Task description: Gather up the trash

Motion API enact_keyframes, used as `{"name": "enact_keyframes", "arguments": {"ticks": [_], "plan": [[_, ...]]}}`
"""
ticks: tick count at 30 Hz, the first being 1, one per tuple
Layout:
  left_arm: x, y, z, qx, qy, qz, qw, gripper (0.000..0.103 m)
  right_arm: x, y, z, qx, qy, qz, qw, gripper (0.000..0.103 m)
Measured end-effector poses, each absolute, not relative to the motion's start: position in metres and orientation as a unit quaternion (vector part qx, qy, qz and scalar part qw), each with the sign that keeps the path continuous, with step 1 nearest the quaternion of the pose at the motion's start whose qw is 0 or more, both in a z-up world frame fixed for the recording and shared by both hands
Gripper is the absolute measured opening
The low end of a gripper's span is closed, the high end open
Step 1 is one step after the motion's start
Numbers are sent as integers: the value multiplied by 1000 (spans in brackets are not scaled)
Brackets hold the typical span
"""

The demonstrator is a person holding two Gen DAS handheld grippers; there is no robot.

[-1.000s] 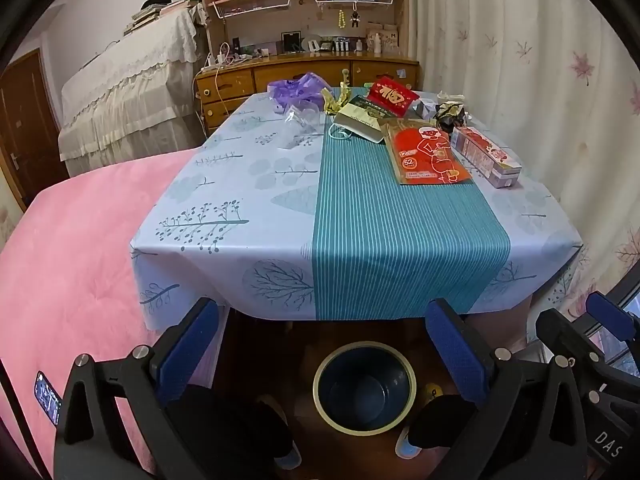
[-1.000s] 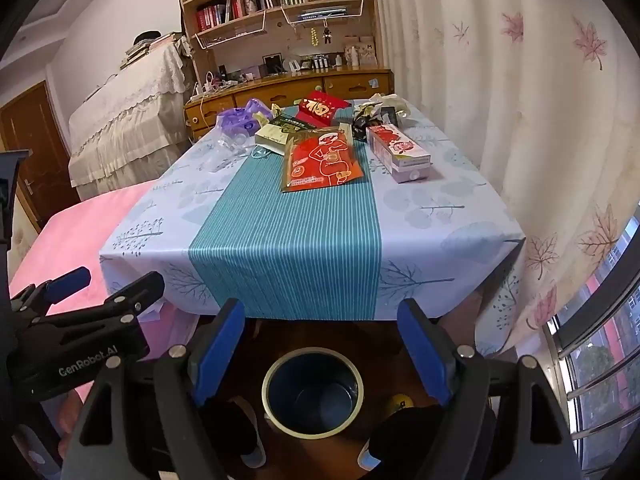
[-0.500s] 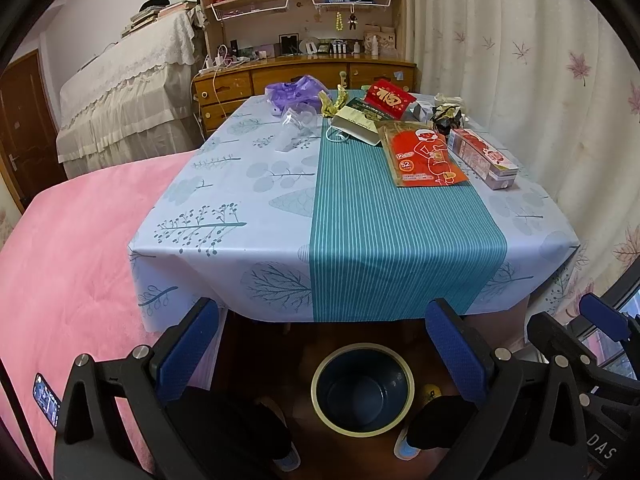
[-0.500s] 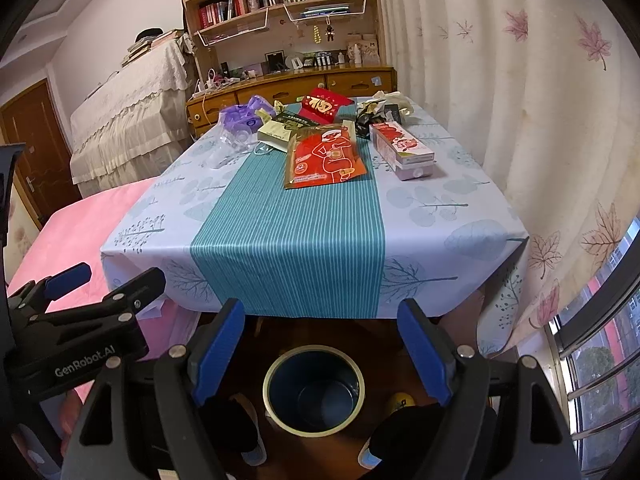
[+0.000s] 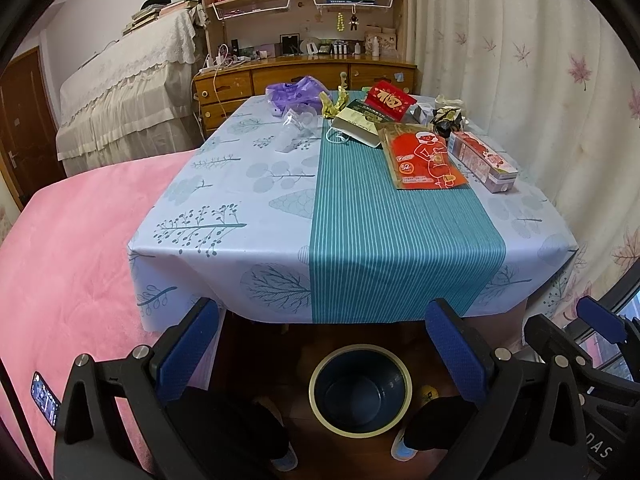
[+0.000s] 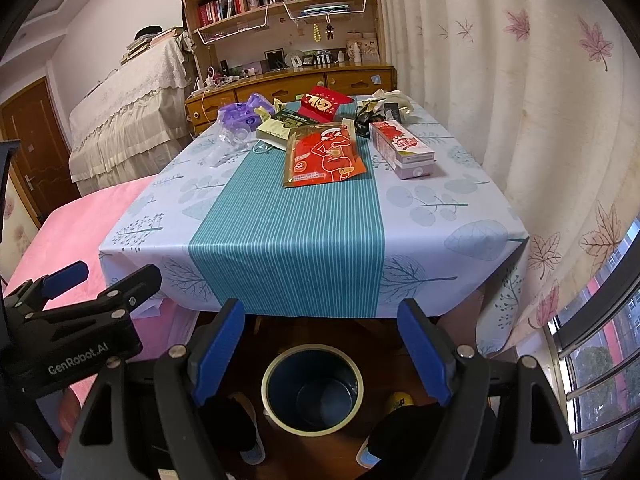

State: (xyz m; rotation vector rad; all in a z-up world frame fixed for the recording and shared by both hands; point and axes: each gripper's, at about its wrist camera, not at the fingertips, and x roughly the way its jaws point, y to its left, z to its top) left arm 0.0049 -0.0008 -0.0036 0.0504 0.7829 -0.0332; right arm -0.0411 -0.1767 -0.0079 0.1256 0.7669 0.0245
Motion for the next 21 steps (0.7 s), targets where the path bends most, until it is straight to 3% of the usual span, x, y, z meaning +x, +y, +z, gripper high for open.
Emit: {"name": "enact_keyframes", "arguments": {"ticks": [21], "plan": [[5, -4, -1, 22, 382, -18, 924, 102, -39, -177, -6, 62, 374, 14, 925, 80]]}}
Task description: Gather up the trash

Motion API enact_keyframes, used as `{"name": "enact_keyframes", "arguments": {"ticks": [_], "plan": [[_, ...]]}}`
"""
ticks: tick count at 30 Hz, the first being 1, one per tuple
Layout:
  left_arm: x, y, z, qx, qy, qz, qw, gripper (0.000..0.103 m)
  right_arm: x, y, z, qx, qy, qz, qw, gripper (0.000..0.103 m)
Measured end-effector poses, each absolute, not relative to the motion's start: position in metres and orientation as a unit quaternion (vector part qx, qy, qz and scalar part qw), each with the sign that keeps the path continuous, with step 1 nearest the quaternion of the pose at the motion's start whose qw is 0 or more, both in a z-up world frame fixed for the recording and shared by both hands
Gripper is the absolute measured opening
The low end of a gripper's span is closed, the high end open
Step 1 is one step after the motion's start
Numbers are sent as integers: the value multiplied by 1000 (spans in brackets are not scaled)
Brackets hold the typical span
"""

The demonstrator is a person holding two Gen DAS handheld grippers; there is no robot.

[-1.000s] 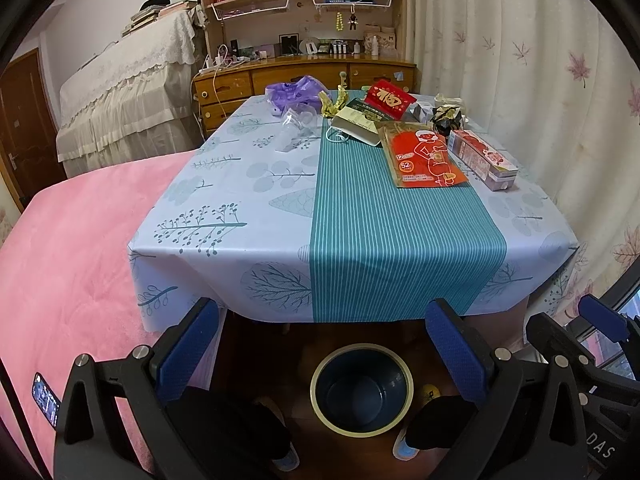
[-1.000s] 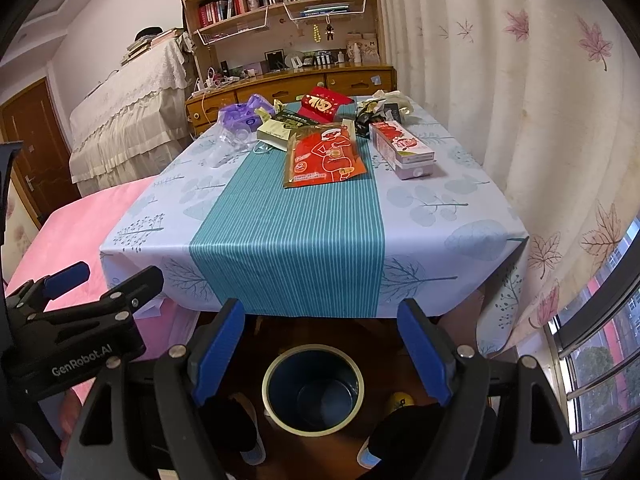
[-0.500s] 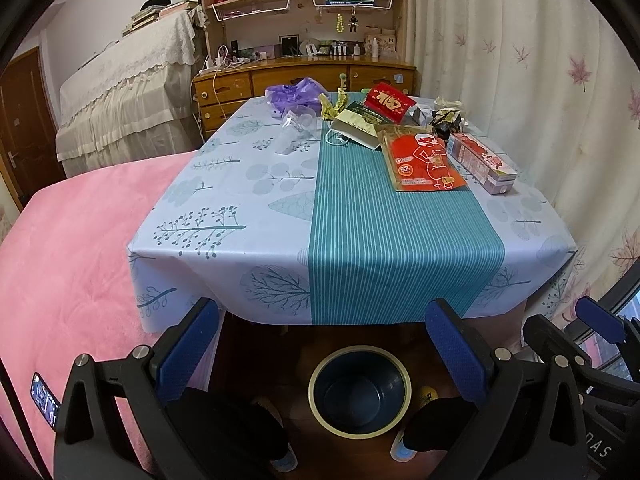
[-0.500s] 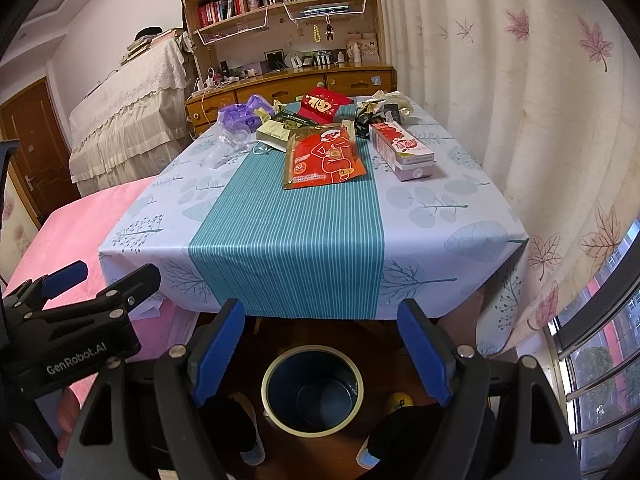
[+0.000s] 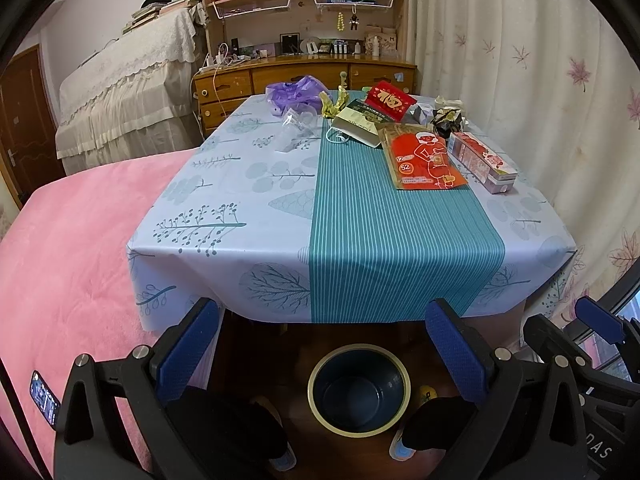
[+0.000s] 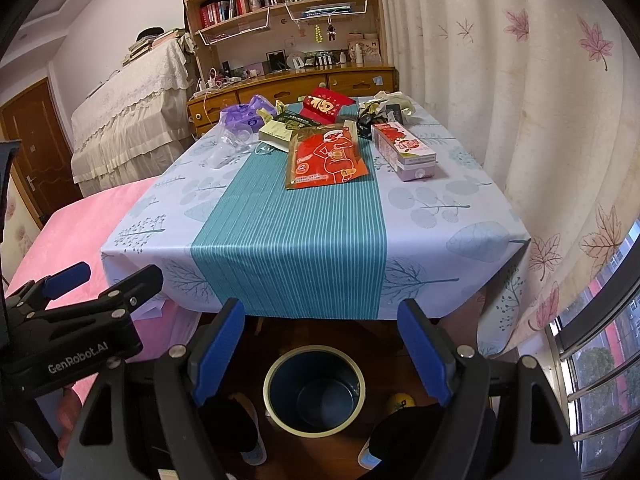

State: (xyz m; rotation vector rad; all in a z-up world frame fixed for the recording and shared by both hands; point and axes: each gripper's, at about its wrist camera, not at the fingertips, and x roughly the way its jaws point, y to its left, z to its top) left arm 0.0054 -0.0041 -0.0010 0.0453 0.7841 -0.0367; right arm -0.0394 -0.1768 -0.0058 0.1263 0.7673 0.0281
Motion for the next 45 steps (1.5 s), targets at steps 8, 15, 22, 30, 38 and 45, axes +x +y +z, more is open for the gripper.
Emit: {"name": "enact_keyframes", "arguments": {"ticks": [8, 15, 22, 30, 38, 45], "plan": [[5, 0, -3, 18, 382, -13, 924, 102, -39, -177, -5, 62, 369, 11, 927, 80], [7, 3, -3, 21, 383, -13, 923, 102, -35, -181, -5, 71, 365, 15, 928, 80], [20, -1, 2, 42, 384, -12, 922, 102, -29, -186, -3, 72, 357, 15, 931, 79], [55, -7, 9, 30, 410, -65, 909, 101, -18, -200, 15, 51, 309, 17, 949, 79], [122, -12, 43, 14, 446, -103, 889, 101, 29, -248, 50, 36, 273, -5, 961, 79], [202, -32, 44, -11, 466, -149, 872, 101, 104, -280, 43, 39, 332, -11, 943, 79]]}}
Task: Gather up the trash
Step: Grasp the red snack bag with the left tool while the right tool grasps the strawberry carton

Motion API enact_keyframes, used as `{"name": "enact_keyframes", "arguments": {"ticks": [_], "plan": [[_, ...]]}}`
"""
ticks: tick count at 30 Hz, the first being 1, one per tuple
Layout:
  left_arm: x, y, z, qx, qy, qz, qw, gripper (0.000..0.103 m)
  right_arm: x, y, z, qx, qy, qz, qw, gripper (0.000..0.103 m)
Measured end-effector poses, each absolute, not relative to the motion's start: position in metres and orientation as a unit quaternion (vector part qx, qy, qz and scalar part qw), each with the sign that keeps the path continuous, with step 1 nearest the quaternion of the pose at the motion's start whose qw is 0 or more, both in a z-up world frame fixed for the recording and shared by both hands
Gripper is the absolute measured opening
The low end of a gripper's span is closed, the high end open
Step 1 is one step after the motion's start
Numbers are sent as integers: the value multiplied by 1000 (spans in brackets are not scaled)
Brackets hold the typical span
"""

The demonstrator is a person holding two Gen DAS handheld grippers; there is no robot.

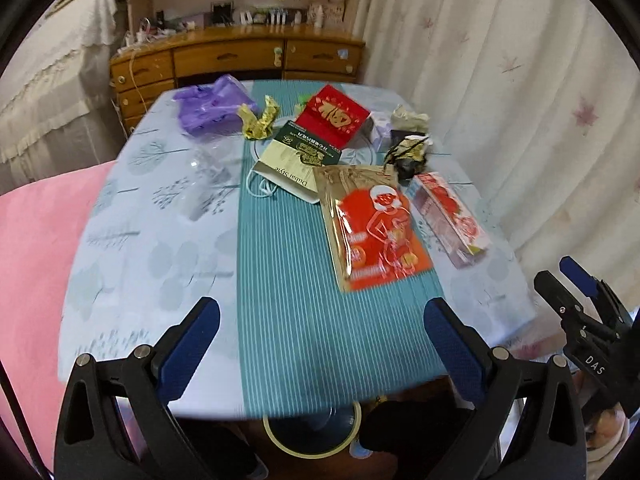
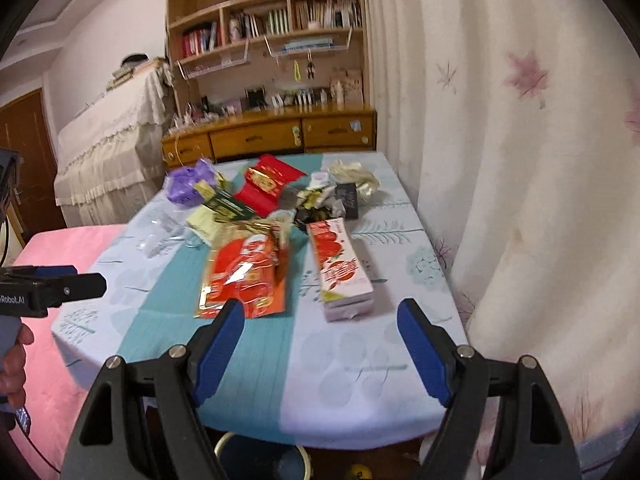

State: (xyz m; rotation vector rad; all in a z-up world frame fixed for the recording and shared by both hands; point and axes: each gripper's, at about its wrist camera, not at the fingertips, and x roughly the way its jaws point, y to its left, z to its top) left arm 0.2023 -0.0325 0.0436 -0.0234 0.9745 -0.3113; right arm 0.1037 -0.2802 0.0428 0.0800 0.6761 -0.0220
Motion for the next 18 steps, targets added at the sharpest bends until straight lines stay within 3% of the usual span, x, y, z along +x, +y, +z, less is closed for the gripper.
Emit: {"name": "enact_keyframes", "arguments": {"ticks": [9, 18], "plan": [[295, -53, -8, -61, 541, -172, 821, 101, 189, -294, 7, 35, 397, -6, 917, 79], [303, -105, 0, 18, 517, -183, 836, 100, 241, -292, -35, 18, 464, 5, 886, 79]]}}
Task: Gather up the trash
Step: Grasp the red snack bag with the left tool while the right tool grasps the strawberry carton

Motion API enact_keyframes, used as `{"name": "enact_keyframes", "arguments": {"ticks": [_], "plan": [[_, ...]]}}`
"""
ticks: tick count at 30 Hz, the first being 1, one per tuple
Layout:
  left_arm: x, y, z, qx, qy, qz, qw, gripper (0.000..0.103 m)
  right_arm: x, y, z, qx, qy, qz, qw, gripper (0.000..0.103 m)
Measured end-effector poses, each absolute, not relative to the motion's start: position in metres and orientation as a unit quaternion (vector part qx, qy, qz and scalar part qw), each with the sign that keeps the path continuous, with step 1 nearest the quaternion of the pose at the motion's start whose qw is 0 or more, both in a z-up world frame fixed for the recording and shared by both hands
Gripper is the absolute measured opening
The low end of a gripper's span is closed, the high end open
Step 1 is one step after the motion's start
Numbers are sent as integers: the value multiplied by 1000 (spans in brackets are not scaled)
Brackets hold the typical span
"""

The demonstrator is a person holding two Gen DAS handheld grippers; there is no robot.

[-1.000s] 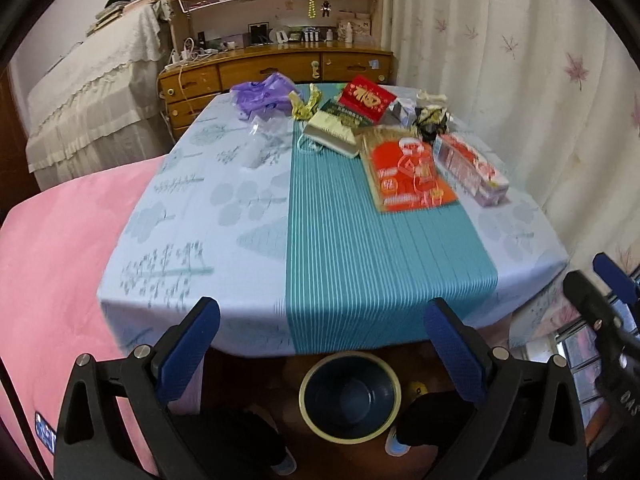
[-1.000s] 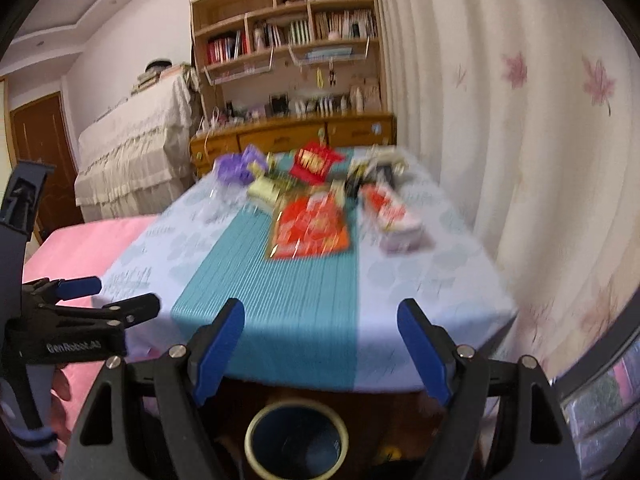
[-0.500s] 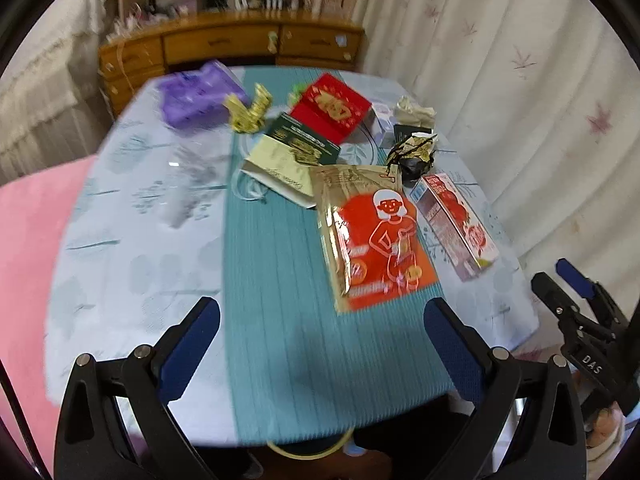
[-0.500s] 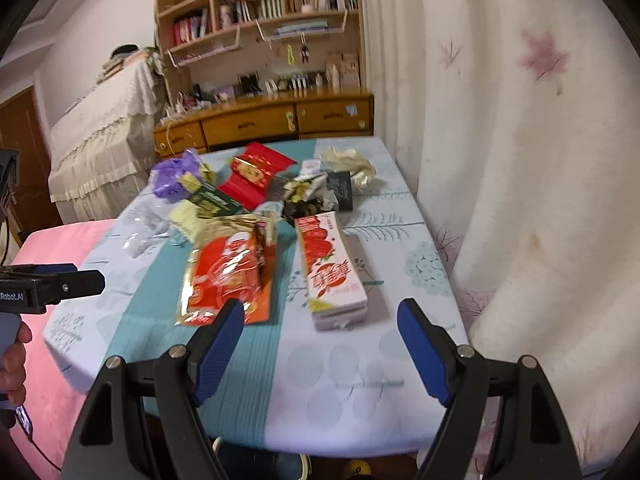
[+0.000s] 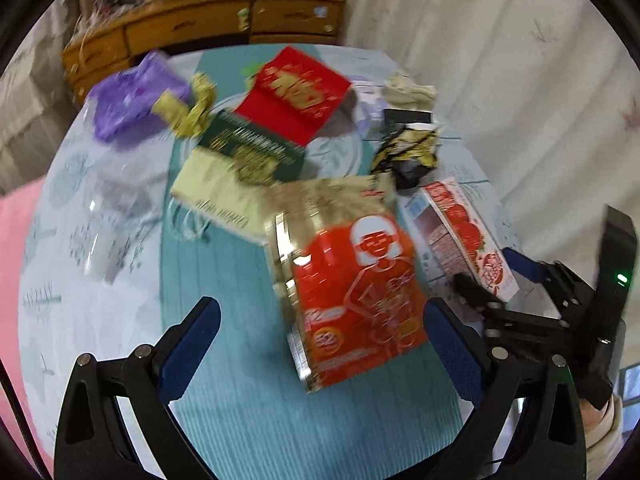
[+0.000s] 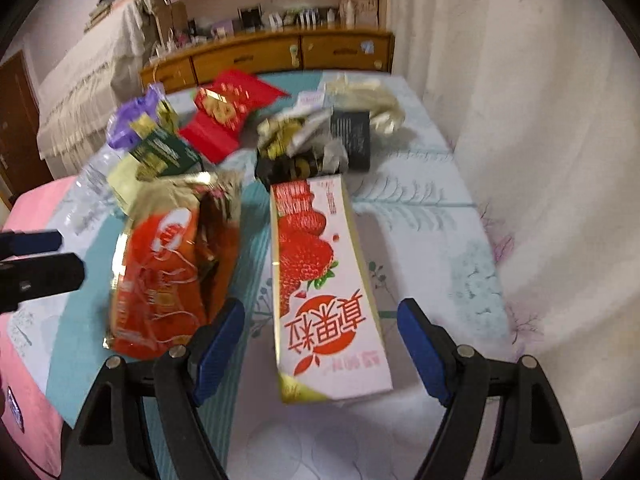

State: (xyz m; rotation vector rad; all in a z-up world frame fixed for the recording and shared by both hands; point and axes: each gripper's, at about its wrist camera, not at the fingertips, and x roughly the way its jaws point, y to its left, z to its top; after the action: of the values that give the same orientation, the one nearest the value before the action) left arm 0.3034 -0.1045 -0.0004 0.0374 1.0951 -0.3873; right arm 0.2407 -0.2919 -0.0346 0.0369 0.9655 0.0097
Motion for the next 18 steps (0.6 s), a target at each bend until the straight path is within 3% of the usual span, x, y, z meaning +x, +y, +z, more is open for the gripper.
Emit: {"name": "enact_keyframes", "arguments": {"ticks": [3, 4, 5, 18], "plan": [[308, -126, -4, 57, 521, -167, 835, 100, 247, -295, -43, 29, 479, 12, 877, 77], [310, -130, -6, 63, 522, -162, 835, 100, 247, -297, -44, 31, 478, 13, 877, 61], [312, -134, -9, 69, 525, -157, 834, 100, 247, -298, -45, 30, 479, 13, 877, 55], [332, -177, -29, 101, 541, -109, 828, 100, 233, -319, -43, 49, 459, 30, 887, 53]]}}
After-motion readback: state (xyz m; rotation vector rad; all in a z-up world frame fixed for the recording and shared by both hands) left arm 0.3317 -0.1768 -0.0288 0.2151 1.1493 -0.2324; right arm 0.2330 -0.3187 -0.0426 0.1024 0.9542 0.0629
